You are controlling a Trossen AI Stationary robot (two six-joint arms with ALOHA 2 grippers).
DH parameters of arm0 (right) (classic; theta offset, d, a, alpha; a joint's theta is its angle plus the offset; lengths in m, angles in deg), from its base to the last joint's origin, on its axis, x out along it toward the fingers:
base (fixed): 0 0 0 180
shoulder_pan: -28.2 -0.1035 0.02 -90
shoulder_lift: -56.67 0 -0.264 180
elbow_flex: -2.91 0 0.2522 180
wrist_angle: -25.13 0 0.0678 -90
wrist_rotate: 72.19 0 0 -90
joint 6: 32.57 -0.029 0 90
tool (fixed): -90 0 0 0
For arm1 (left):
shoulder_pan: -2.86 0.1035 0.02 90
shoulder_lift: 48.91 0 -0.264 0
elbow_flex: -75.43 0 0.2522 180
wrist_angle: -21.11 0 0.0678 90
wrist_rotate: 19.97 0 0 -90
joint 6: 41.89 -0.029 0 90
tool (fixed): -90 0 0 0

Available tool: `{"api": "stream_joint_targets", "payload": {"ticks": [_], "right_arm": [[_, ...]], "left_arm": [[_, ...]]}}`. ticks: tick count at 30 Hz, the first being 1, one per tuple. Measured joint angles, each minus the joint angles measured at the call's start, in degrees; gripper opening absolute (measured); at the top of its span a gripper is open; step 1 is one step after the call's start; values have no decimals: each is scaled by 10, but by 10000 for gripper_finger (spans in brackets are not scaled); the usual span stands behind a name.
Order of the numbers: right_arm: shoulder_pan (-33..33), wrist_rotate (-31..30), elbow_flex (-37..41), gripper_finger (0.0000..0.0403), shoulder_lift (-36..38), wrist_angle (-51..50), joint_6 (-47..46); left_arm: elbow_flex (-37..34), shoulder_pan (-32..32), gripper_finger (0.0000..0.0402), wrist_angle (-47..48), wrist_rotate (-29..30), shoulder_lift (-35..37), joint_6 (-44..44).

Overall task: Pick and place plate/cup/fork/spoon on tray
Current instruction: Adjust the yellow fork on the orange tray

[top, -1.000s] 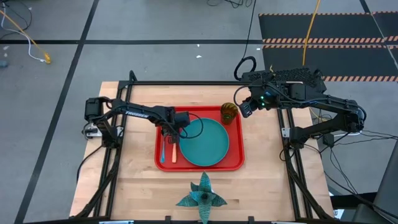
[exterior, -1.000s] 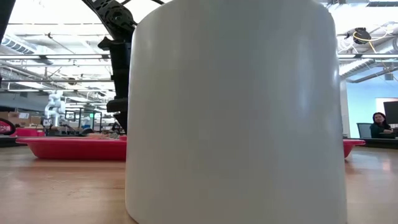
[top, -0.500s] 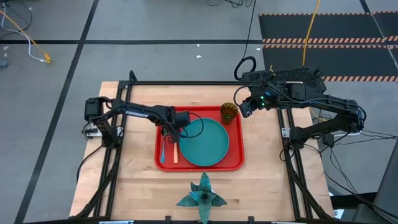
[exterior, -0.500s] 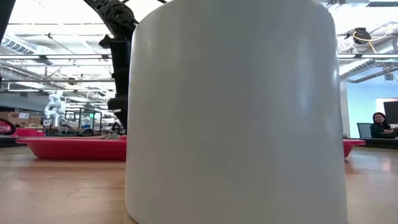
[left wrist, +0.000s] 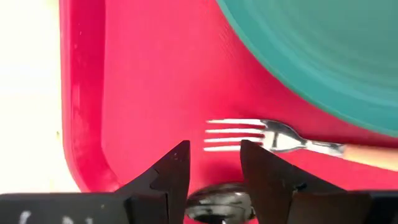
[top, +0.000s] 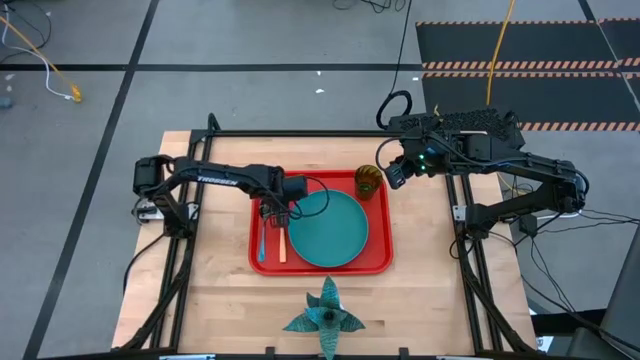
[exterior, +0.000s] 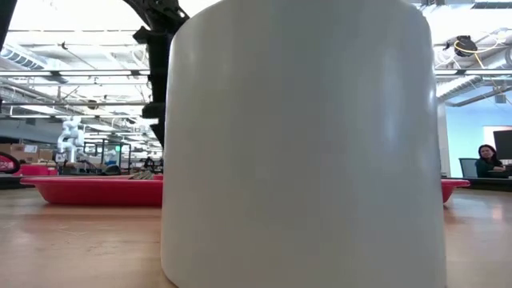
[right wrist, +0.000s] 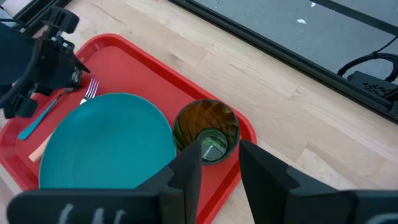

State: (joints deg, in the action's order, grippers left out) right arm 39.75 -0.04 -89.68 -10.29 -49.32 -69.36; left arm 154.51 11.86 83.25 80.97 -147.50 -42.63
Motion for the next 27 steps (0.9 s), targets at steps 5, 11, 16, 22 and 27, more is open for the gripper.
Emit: {"api": "stream_joint_targets", "payload": {"ticks": [5, 11, 16, 22, 27], "right_arm": [[0, 0, 0, 100, 0, 0, 2], [0, 0, 0, 100, 0, 0, 5], [0, 0, 0, 100, 0, 0, 14], [0, 0, 0, 100, 0, 0, 15], [0, 2, 0, 100, 0, 0, 13]], "left_arm": [[30, -27, 145, 14, -13, 0, 65], [55, -75, 145, 12, -19, 0, 145], [81, -88, 145, 26, -21, 0, 291], [118, -88, 145, 25, -49, 0, 511], [184, -81, 145, 25, -48, 9, 479]]}}
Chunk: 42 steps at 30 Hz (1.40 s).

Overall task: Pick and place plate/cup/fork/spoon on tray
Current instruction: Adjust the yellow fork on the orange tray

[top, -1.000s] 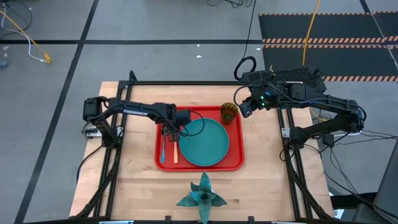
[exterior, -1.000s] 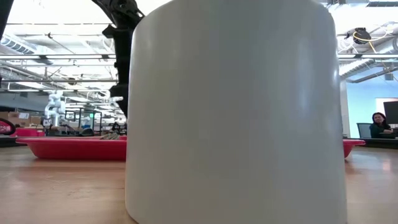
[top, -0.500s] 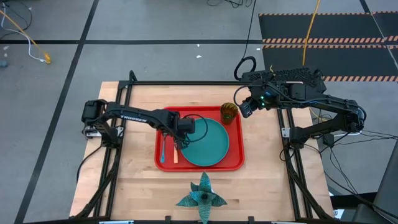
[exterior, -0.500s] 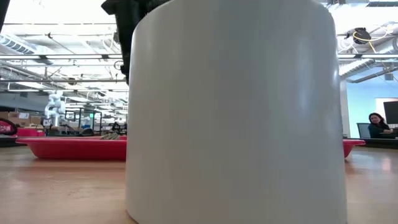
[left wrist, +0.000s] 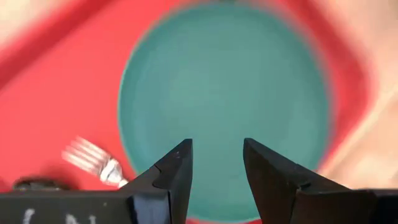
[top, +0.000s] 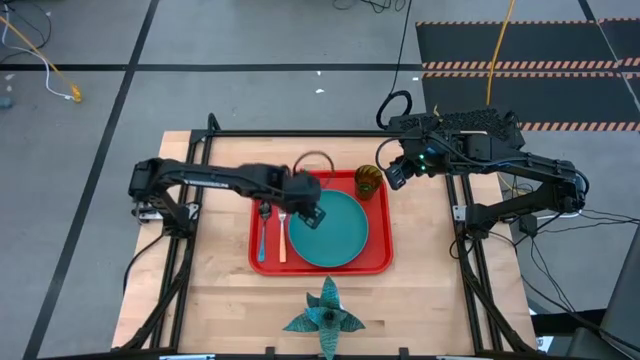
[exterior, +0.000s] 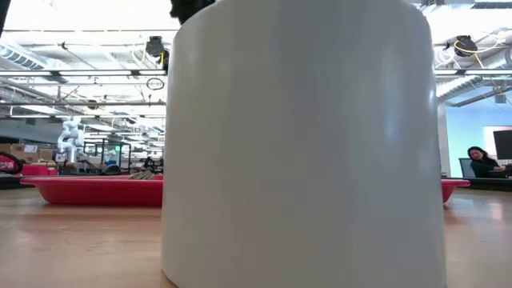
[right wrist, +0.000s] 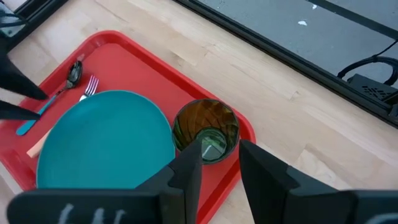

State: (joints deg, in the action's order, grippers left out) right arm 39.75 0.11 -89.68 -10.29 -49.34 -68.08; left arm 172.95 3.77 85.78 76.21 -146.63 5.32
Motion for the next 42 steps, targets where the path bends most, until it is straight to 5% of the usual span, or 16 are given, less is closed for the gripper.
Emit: {"api": "stream_joint_targets", "payload": {"ticks": [6, 11, 24, 42], "right_arm": [[-1, 30, 0, 100, 0, -8, -17], [-2, 30, 0, 100, 0, -10, -28], [-2, 28, 0, 100, 0, -9, -9], [-2, 30, 0, 100, 0, -9, -9]], "left_arm": [[61, 10, 145, -6, 41, 33, 18], [57, -19, 145, 48, 12, 31, 73], [-98, -55, 145, 55, -98, 23, 336], [-193, -67, 145, 9, -63, 15, 451]]}}
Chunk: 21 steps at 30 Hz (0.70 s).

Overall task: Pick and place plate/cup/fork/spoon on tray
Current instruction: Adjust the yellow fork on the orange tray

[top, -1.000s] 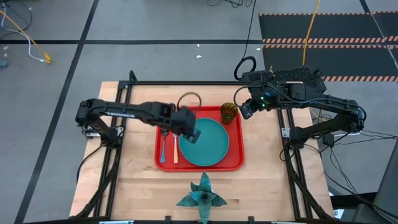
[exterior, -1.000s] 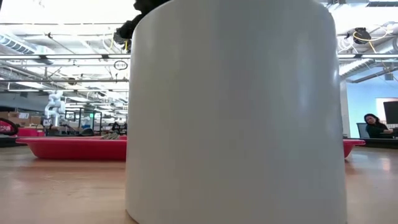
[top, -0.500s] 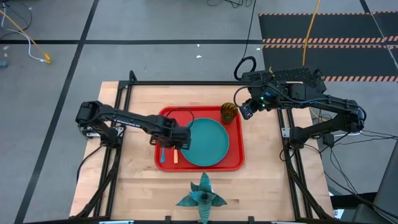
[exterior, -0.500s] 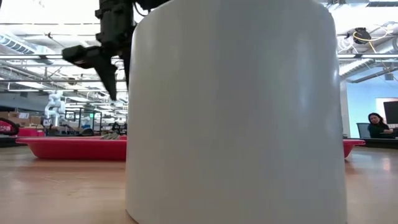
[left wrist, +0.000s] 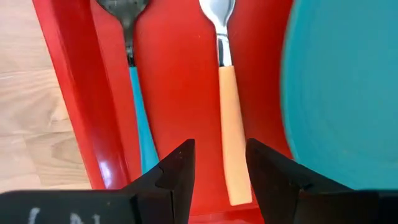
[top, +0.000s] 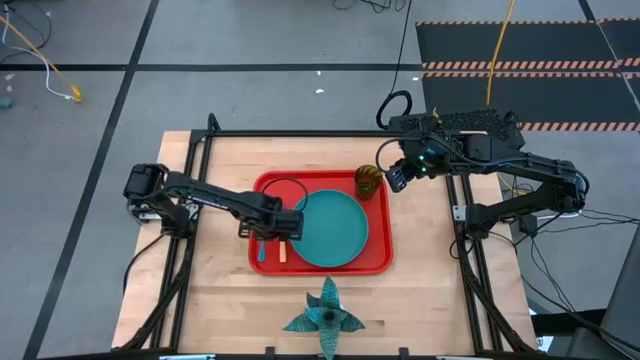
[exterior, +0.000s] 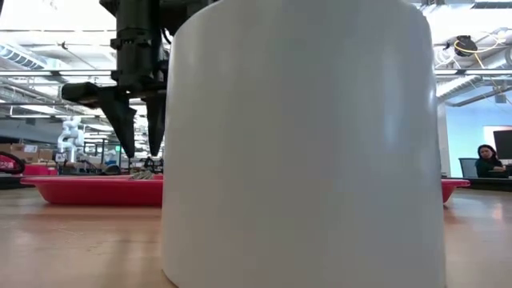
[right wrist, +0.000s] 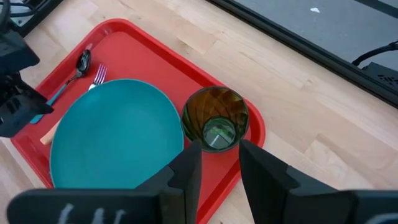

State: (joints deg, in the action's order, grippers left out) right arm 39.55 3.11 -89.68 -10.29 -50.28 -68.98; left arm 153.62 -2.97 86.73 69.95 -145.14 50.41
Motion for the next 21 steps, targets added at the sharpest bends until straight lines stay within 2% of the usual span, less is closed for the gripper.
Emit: {"api": "stream_joint_targets", "payload": {"ticks": [21], "right_arm": [[0, 0, 0, 100, 0, -1, -4]], "left_arm": [[1, -17, 145, -42, 1, -33, 31]]}}
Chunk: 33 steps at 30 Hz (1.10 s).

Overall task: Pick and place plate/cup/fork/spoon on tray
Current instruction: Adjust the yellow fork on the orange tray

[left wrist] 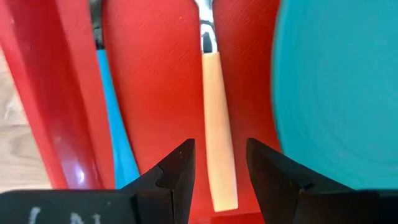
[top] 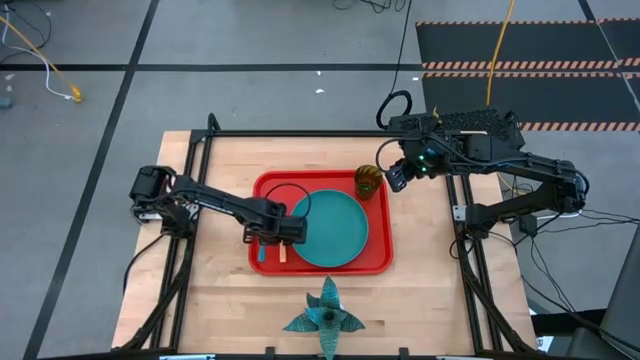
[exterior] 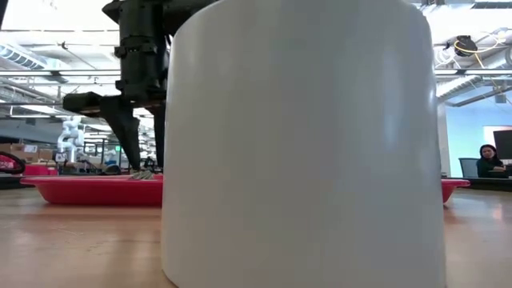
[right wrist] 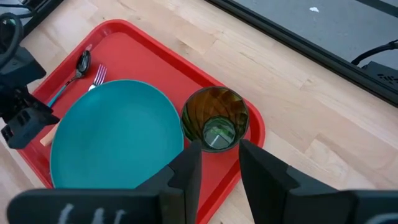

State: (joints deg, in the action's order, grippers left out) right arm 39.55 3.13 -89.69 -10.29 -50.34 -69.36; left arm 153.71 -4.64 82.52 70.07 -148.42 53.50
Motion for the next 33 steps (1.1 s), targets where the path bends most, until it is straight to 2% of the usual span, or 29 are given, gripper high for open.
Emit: {"api": "stream_joint_targets", "payload": {"ticks": [8, 20, 33], "right_arm": [[0, 0, 0, 100, 0, 1, 0], [0, 0, 0, 100, 0, -2, 0], [0, 0, 0, 100, 0, -6, 0]], "left_arm": [[1, -13, 145, 1, 23, -12, 15], [7, -16, 145, -13, 4, -63, 9], [7, -12, 145, -10, 13, -63, 7]]}}
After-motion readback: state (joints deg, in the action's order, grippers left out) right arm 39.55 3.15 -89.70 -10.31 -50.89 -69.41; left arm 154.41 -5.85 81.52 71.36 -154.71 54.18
